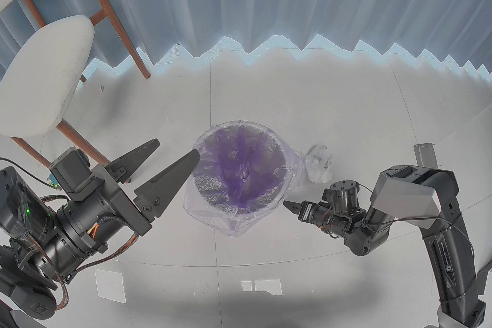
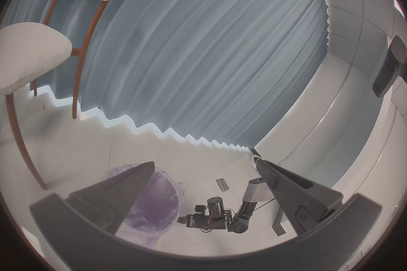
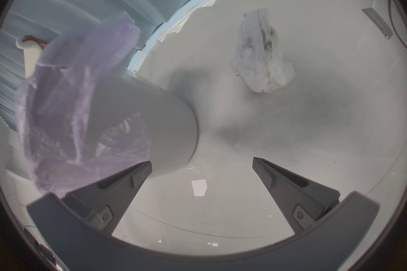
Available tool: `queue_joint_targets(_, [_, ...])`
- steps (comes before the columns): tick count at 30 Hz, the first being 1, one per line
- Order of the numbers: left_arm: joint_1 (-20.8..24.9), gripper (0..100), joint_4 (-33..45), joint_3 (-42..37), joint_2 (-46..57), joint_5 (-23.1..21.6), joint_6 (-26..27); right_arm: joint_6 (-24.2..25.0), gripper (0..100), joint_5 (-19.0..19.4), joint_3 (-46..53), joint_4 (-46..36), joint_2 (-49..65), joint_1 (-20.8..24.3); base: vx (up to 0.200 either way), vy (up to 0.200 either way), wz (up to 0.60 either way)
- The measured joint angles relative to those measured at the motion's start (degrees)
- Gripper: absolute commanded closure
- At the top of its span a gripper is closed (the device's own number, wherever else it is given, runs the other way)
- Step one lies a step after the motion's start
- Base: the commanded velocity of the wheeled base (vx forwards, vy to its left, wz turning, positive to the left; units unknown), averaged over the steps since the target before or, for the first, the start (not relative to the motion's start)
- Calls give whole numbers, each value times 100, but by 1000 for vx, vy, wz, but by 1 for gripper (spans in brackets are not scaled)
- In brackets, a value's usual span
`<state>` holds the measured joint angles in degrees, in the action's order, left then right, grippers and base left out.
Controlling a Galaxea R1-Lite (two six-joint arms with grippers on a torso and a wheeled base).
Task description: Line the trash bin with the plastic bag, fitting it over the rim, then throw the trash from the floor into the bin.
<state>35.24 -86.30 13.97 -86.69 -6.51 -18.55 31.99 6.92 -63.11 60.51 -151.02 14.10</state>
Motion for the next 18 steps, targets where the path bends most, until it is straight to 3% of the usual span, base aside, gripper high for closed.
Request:
queue_joint_targets(8, [6, 0, 0, -2, 2, 2, 184, -27, 0, 18, 1441, 1747, 151, 240, 0, 0, 0])
queue_joint_targets(13, [12, 0, 0, -6, 4, 2, 261, -32, 0, 98, 2153, 2259, 352, 684, 0, 0, 0])
queue_joint_targets(18, [17, 0, 0, -9, 2, 5, 279, -16, 0, 119, 2197, 2288, 466, 976, 0, 0, 0])
